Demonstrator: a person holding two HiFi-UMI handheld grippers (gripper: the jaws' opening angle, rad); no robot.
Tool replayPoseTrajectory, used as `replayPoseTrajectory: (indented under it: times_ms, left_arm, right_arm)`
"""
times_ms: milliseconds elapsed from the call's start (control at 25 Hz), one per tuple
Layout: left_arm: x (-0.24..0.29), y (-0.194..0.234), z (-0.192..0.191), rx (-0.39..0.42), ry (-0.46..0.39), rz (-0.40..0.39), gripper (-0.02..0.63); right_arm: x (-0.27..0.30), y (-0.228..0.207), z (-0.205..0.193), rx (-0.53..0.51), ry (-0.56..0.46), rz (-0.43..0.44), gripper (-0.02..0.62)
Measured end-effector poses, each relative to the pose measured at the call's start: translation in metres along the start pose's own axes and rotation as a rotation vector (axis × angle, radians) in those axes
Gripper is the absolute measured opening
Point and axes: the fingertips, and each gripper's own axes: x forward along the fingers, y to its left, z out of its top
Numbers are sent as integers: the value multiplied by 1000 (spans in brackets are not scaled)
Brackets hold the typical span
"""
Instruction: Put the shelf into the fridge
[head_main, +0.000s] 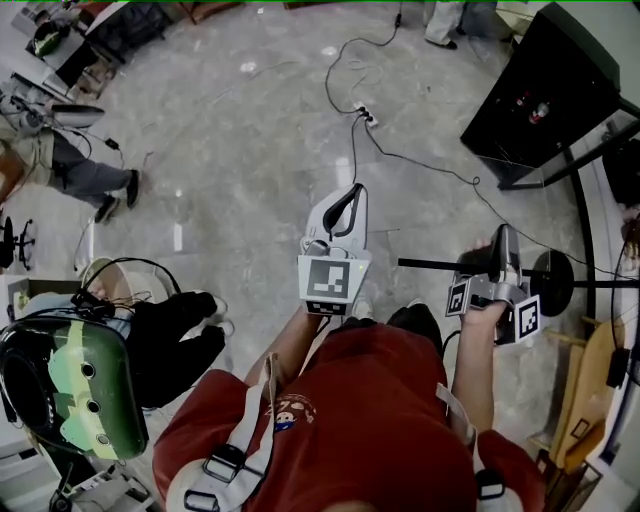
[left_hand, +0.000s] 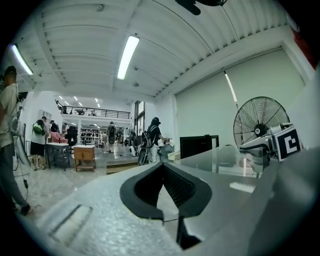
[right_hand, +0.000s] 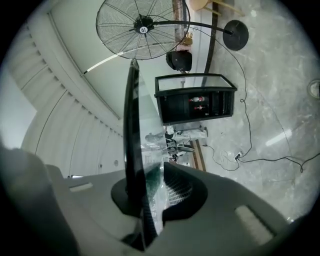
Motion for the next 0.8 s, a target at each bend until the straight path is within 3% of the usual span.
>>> replayPoseTrajectory:
  times_ms: [440,800]
  left_arm:
    - [30,4,-9,-4,2,-16,6]
    - [101,-10,-1,34,19,-58,6]
  right_arm:
    - [21,-26,11,70,-45,-15,25]
    - [73,-40,44,86,-88,-25,25]
